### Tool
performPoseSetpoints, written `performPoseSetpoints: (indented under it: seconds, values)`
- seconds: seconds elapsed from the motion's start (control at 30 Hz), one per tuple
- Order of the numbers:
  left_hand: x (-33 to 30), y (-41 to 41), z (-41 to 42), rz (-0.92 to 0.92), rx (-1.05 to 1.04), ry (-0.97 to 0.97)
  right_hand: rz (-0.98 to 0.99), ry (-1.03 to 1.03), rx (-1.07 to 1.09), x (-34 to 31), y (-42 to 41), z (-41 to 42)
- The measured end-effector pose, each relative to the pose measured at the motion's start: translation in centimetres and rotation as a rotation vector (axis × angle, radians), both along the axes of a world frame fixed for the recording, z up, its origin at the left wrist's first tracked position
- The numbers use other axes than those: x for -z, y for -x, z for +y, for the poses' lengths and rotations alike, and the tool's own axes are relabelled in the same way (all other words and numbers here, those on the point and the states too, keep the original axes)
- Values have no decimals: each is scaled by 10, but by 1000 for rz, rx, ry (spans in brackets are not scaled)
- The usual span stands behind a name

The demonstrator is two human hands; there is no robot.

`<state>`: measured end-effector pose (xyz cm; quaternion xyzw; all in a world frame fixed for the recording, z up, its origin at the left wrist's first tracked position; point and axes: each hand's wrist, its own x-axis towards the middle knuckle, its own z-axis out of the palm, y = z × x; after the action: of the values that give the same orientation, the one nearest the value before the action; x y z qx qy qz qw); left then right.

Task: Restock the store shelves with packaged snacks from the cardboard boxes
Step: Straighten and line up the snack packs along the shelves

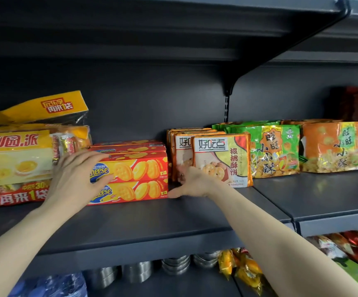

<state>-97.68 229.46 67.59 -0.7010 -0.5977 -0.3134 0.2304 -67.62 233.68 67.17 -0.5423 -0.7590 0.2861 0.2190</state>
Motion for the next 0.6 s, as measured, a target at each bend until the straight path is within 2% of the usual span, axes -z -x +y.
performPoseSetpoints:
  seconds: [0.07, 0.17, 0.3, 0.6]
  values:
    - [-1, -2, -6, -77, 0, -30, 53, 18, -27, 3, 7, 5]
    - [1, -6, -16, -306, -45, -21, 147, 65, -67, 1, 21, 13]
    - [8, -6, -20, -505, -61, 33, 131, 135, -50, 7, 35, 30]
    - [18, -9, -9, -691, 5, 77, 225, 172, -65, 21, 34, 38]
